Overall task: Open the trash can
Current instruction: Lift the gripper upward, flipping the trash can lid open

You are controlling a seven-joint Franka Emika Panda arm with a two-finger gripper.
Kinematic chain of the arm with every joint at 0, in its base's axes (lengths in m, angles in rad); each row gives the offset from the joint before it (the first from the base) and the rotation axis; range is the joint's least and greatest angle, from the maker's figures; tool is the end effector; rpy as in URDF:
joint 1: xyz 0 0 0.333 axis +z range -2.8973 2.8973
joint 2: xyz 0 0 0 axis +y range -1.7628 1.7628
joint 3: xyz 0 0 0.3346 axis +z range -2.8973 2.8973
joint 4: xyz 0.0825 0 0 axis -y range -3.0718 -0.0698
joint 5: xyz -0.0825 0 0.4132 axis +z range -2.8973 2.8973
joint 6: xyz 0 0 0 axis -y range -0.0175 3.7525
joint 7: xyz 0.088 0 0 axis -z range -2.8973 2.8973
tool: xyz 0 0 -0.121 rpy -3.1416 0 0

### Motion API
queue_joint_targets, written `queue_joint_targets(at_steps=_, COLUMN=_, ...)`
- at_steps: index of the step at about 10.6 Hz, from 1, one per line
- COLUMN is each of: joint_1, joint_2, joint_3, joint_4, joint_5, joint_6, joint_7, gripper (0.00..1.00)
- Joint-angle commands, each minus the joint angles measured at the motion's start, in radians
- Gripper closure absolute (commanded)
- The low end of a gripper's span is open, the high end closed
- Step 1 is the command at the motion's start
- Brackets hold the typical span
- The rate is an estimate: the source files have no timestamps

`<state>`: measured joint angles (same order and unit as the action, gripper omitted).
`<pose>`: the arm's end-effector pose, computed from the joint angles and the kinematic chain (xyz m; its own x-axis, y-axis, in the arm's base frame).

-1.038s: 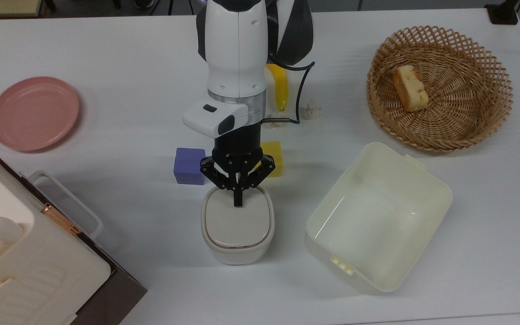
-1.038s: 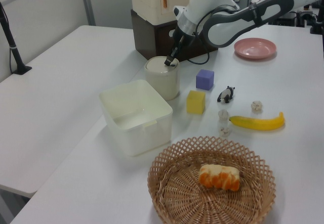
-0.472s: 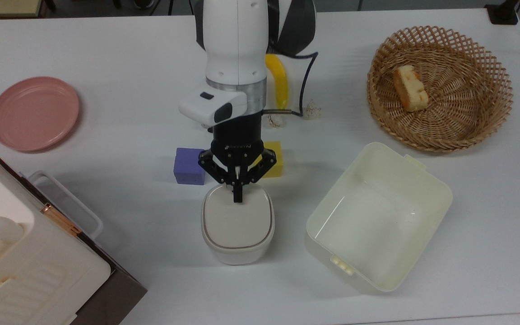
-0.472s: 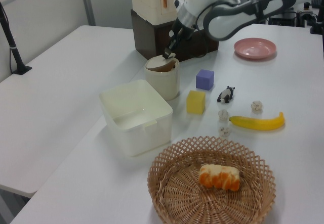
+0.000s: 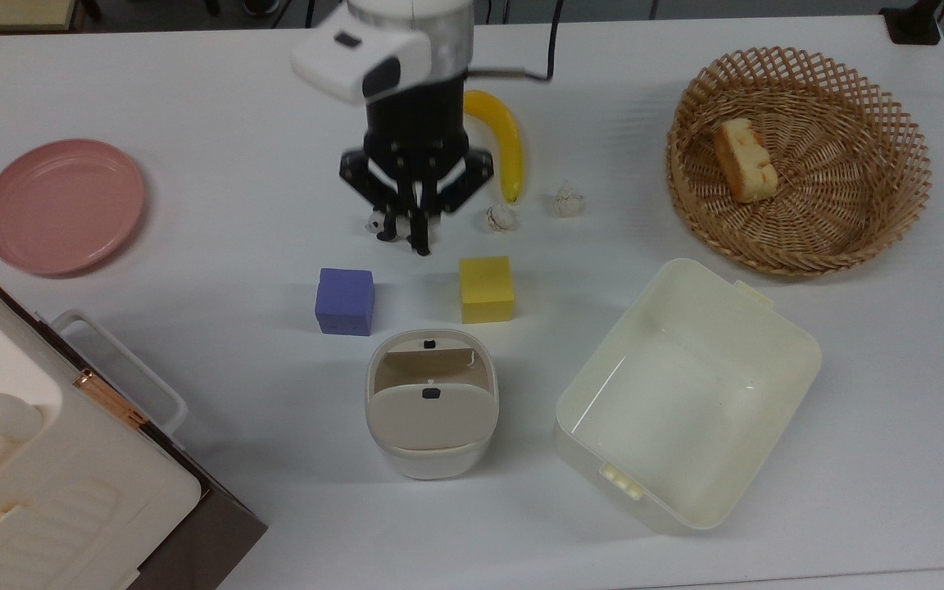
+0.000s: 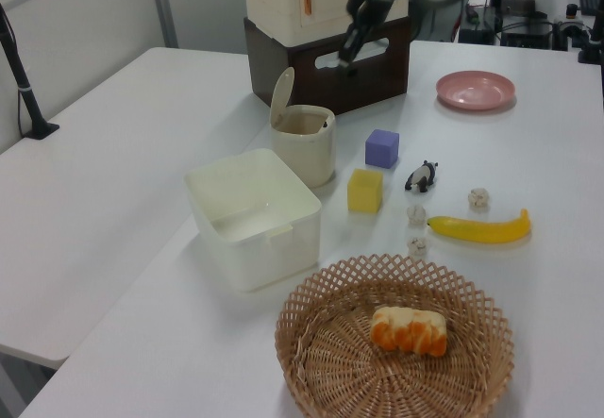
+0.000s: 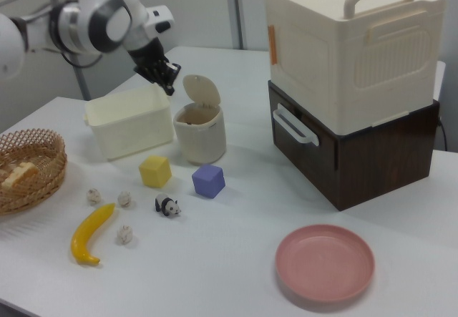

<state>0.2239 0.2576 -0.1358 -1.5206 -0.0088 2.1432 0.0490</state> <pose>0.7076 0.0727 0.5511 0.9312 0.0545 0.3604 0.0485 -0.9985 0.0255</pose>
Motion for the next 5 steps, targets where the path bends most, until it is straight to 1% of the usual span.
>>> queue_joint_targets(at_steps=1, joint_1=0.005, joint_2=-0.128, joint_3=-0.013, joint_4=-0.038, joint_5=0.0, joint_6=-0.275, joint_7=-0.011, gripper=1.0)
queue_joint_targets(at_steps=3, joint_1=0.0, joint_2=-0.178, joint_3=-0.018, joint_4=-0.039, joint_5=-0.014, joint_6=-0.421, joint_7=-0.015, gripper=0.98)
queue_joint_targets(at_steps=5, joint_1=-0.003, joint_2=-0.19, joint_3=-0.019, joint_4=-0.04, joint_5=-0.014, joint_6=-0.485, joint_7=-0.014, gripper=0.93)
